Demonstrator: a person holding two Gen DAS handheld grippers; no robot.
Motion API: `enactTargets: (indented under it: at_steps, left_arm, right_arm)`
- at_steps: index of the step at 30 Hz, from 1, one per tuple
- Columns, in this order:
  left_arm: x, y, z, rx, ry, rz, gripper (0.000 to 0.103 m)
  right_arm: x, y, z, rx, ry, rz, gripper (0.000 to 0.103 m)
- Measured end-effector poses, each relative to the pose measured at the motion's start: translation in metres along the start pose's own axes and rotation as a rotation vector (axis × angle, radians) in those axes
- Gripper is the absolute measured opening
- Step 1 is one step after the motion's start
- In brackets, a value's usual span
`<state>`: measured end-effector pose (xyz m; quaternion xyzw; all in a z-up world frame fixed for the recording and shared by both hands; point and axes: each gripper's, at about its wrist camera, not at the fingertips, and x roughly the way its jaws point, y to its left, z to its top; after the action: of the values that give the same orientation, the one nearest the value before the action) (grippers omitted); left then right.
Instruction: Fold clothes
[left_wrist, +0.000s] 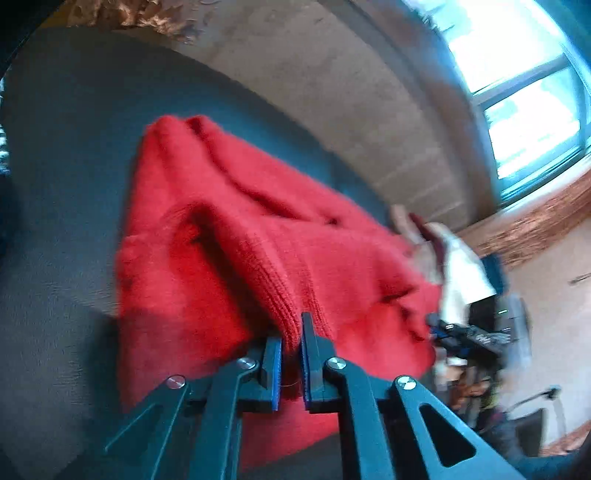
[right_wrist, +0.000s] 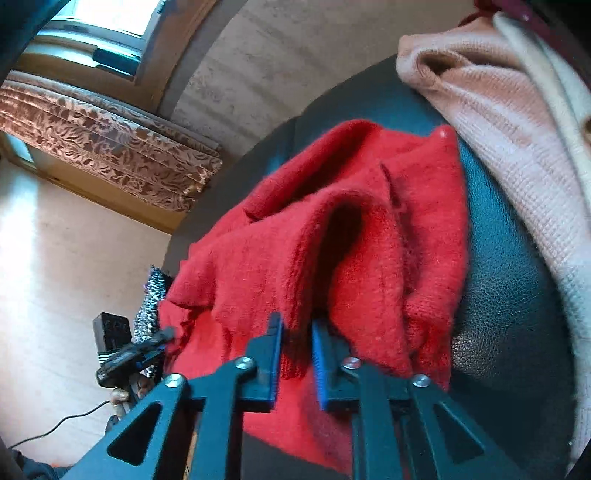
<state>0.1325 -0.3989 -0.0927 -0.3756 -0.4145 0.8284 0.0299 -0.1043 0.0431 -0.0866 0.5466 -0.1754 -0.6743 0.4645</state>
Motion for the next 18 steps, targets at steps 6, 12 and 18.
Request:
enactTargets:
  at_steps: [6,12,18]
  left_arm:
    - [-0.022,0.002,0.031,-0.095,-0.143,-0.236,0.006]
    - [0.002,0.030,0.068,-0.267,-0.217,-0.282,0.006]
    - [0.043,0.065,0.081,-0.447,-0.240,-0.230,0.008]
  right_arm:
    - [-0.017,0.029,0.022,-0.046,-0.092,0.214,0.013]
    - [0.002,0.005,0.068,0.074,-0.207,0.230,0.014]
    - [0.039,-0.057,0.081,0.318,-0.208,0.272,0.047]
